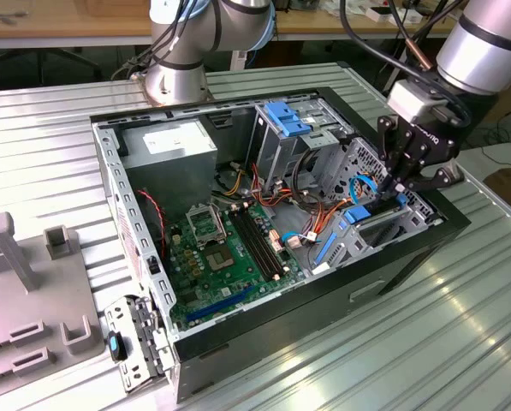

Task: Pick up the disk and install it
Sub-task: 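Insert the second disk wire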

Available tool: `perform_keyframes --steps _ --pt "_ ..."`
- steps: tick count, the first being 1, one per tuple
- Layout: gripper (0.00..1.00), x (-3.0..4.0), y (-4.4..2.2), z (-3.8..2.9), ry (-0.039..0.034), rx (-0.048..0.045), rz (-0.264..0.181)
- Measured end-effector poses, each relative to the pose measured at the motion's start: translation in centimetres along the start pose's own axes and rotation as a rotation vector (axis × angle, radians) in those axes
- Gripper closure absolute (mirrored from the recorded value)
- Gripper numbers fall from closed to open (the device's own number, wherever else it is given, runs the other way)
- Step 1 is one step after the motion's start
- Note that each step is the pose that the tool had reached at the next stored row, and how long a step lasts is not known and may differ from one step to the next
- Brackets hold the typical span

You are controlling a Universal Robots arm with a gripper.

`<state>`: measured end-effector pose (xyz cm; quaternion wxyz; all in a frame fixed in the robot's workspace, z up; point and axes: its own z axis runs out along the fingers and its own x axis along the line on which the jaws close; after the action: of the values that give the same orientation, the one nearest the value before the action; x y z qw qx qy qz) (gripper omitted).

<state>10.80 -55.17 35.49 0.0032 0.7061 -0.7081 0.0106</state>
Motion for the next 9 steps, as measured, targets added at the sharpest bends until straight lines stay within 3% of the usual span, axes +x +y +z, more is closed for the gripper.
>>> perform_keyframes --steps 2,4,9 --pt "0.84 0.00 0.00 0.12 -0.0080 -0.0001 0.002" --pt "0.84 0.00 0.00 0.21 -0.0262 -0.0001 0.003" --pt "0.84 0.25 0.00 0.42 -0.0356 -0.0002 0.003"
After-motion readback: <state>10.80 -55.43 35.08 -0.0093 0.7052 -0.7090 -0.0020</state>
